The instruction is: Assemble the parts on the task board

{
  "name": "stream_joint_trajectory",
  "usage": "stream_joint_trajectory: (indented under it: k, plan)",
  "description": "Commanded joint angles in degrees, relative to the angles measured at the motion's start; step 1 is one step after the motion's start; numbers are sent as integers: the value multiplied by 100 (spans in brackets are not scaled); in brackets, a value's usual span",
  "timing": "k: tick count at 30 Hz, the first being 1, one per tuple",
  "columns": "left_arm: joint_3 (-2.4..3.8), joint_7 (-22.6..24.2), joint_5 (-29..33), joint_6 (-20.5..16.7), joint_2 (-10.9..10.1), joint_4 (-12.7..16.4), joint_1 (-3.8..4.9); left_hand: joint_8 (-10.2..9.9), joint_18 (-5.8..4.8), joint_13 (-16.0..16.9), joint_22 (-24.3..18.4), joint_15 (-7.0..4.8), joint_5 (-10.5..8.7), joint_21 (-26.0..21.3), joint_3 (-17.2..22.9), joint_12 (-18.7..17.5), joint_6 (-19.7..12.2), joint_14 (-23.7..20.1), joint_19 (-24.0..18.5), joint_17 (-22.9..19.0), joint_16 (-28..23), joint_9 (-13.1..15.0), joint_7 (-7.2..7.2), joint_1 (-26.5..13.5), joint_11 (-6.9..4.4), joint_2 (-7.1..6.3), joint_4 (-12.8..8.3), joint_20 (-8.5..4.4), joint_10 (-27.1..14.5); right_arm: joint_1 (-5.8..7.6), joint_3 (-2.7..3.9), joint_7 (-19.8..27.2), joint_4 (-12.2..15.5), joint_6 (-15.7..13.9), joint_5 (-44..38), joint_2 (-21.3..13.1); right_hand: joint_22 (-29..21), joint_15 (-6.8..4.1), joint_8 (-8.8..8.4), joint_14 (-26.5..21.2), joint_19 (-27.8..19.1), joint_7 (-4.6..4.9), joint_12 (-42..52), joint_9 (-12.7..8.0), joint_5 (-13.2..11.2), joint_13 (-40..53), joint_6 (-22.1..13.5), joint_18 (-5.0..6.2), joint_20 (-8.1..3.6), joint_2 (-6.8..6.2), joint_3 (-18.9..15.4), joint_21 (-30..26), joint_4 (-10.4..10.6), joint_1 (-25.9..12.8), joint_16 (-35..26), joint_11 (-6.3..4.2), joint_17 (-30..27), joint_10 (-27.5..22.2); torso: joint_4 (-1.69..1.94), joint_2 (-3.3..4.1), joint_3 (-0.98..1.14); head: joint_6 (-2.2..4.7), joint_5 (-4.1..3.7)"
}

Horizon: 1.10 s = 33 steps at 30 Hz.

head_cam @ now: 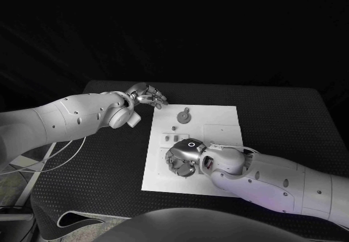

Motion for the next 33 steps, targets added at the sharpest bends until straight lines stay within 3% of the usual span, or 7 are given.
stream_joint_trajectory:
  k: [1,8,18,23,25,29,33]
  plan:
    - [4,36,33,68,2,12,6,33,-94,-9,-6,47,1,33,-37,38,-37,-6,-15,8,-22,-8,-13,-26,4,6,-6,15,-52,-1,2,31,14,-185,118,-22,111,105,-99,-42,-55,85,-44,-35,8,-41,-208,262,-4,-118,-88,-9,-1,-6,3,99,-11,-258,0,-2,2,1,-4]
    - [4,32,34,73,0,8,6,40,-95,-13,-11,48,1,32,-38,38,-27,-8,-17,17,-29,-7,-17,-31,7,4,-5,16,-60,1,3,79,88,-396,173,-99,106,308,-264,-307,-262,174,-38,-82,9,-155,-608,261,107,-261,-250,-124,9,-16,-31,306,-20,-919,-1,1,4,9,-16]
    - [4,35,45,78,-10,-12,5,41,-96,-15,-13,48,1,32,-39,39,-26,-8,-18,22,-34,-7,-18,-33,8,3,-5,16,-63,139,66,226,537,-891,494,-501,116,317,-233,-296,-219,165,11,-57,12,-121,-624,262,107,-250,-260,-103,12,62,41,314,-17,-929,-9,-5,4,59,-48]
    - [3,55,59,78,4,-67,4,42,-97,-19,-17,50,1,33,-46,41,-27,-8,-17,32,-41,-8,-17,-51,9,-2,3,18,-66,363,245,276,749,-955,1051,-833,113,226,-185,-275,-187,216,154,-32,11,-8,-585,262,109,-203,-298,-94,71,-64,60,218,-43,-642,-16,-15,5,115,-95]
    - [3,66,60,88,7,-112,4,42,-98,-20,-19,50,1,34,-49,43,-28,-7,-17,36,-44,-9,-16,-61,10,-5,8,19,-67,512,271,239,858,-872,1480,-1003,109,167,-153,-272,-185,245,250,-17,8,70,-542,262,117,-163,-331,-100,152,-203,52,157,-60,-464,-19,-23,4,139,-113]
    - [3,91,85,62,-2,-174,4,54,-97,-26,-24,51,1,34,-52,45,-9,-9,-19,49,-55,-5,-24,-80,12,-1,18,19,-74,846,276,118,1102,-453,2425,-1402,60,-5,-36,-461,-387,154,521,74,9,394,-415,262,178,-85,-398,-257,337,-557,-156,-9,-171,-89,-43,-46,3,176,-141]
    - [3,122,110,53,11,-189,3,57,-98,-28,-27,52,1,34,-57,47,-5,-10,-19,55,-61,-5,-26,-93,13,-2,24,19,-76,1040,314,15,1161,-153,3001,-1774,46,-140,90,-516,-444,15,1054,201,5,1037,-290,254,210,-25,-426,-328,298,-557,-237,-204,-214,296,-76,-71,-1,223,-178]
